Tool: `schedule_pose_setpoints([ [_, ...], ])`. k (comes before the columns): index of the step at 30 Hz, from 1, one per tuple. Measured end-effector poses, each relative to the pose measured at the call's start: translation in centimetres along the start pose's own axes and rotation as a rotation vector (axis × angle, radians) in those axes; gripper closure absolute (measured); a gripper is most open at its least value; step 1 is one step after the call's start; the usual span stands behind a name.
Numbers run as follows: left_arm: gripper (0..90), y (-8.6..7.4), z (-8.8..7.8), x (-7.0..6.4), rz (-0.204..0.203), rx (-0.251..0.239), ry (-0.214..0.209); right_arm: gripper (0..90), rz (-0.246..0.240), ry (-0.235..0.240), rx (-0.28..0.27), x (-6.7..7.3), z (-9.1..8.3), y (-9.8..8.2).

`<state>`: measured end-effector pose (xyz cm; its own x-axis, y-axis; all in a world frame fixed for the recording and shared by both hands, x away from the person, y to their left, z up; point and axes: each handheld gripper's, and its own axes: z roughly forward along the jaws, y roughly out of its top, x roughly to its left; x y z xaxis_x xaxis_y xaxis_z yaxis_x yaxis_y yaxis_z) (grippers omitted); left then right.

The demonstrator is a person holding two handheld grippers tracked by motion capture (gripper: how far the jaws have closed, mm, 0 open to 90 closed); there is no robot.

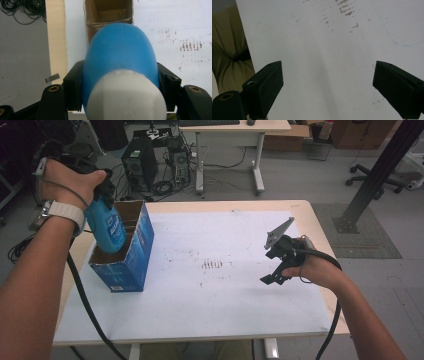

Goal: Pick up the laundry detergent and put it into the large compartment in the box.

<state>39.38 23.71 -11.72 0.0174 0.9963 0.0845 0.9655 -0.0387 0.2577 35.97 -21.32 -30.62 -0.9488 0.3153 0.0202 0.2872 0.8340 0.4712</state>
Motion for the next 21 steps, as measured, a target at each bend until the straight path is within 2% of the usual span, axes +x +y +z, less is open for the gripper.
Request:
schedule_pose_setpoints([
  [7,37.1,-0.1,1.6,0.0,0.025,0.013,0.011,9.7,0.004,0.003,0.002,0.0,0.1,-0.1],
  [15,37.1,-0.1,3.6,0.5,0.018,0.022,0.000,9.7,0.012,0.002,0.002,-0.2,0.1,-0.5],
  [17,37.1,-0.2,4.1,0.6,0.025,0.011,0.004,9.7,0.017,0.001,0.001,-0.2,0.2,-0.5],
  [21,37.1,-0.2,5.1,0.5,0.032,0.025,0.012,9.6,0.018,0.003,0.005,-0.1,0.3,-0.7],
])
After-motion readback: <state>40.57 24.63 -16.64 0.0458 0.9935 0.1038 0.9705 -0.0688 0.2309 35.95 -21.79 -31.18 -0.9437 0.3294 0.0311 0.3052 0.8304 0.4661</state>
